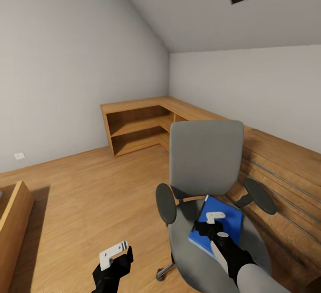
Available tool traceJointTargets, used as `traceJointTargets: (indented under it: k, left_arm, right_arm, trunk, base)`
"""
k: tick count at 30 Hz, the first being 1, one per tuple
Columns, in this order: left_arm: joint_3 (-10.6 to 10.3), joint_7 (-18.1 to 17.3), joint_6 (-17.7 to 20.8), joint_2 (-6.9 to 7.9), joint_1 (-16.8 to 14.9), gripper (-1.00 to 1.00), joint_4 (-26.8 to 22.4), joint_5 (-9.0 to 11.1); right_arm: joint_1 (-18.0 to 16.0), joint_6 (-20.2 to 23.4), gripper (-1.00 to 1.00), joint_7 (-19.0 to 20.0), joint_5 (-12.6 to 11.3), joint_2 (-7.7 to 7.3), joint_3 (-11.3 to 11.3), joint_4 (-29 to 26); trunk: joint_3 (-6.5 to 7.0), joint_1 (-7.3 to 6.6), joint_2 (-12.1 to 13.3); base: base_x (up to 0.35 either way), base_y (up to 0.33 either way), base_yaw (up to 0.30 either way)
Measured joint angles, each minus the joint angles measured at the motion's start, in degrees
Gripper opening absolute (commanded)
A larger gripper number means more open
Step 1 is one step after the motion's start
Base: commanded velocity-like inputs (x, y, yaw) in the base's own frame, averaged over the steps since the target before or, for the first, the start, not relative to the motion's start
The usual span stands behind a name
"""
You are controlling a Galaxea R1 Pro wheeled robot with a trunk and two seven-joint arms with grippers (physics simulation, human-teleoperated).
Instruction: In the bedroom, organize the workspace by keeping the computer under the desk, ensuring the monitor is on the desk, placing the keyboard on the desk next to the monitor, placing the mouse on the desk next to the keyboard, moving the folder from the swivel chair onto the desk next to the mouse, stacking the notebook on top of the folder with the pen on top of the notebook, and positioning the swivel chair next to the desk.
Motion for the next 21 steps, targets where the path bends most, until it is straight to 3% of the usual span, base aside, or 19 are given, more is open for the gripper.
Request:
traceJointTargets:
  k: [1, 6, 12, 21]
  left_arm:
    - [0.01, 0.0, 0.0, 0.0, 0.0, 1.0, 0.02, 0.0]
    - [0.0, 0.02, 0.0, 0.0, 0.0, 1.0, 0.03, 0.0]
    - [0.0, 0.0, 0.0, 0.0, 0.0, 1.0, 0.03, 0.07]
    - [0.0, 0.08, 0.0, 0.0, 0.0, 1.0, 0.03, 0.09]
  right_arm:
    - [0.0, -0.02, 1.0, -0.1, 0.1, 0.0, 1.16, -0.03]
    - [0.01, 0.0, 1.0, -0.01, 0.0, 0.02, 1.91, -0.1]
    - [0.0, 0.01, 1.0, -0.07, 0.06, 0.0, 1.94, -0.09]
    - [0.0, -0.04, 1.0, -0.04, -0.01, 0.01, 1.99, -0.04]
  trunk:
    - [0.0, -0.01, 0.0]
    - [0.0, 0.01, 0.0]
    - [0.0, 0.0, 0.0]
    - [0.0, -0.02, 0.0]
  base:
    - [-0.022, 0.0, 0.0]
    - [-0.126, 0.0, 0.0]
    - [-0.223, 0.0, 0.0]
    - [-0.029, 0.0, 0.0]
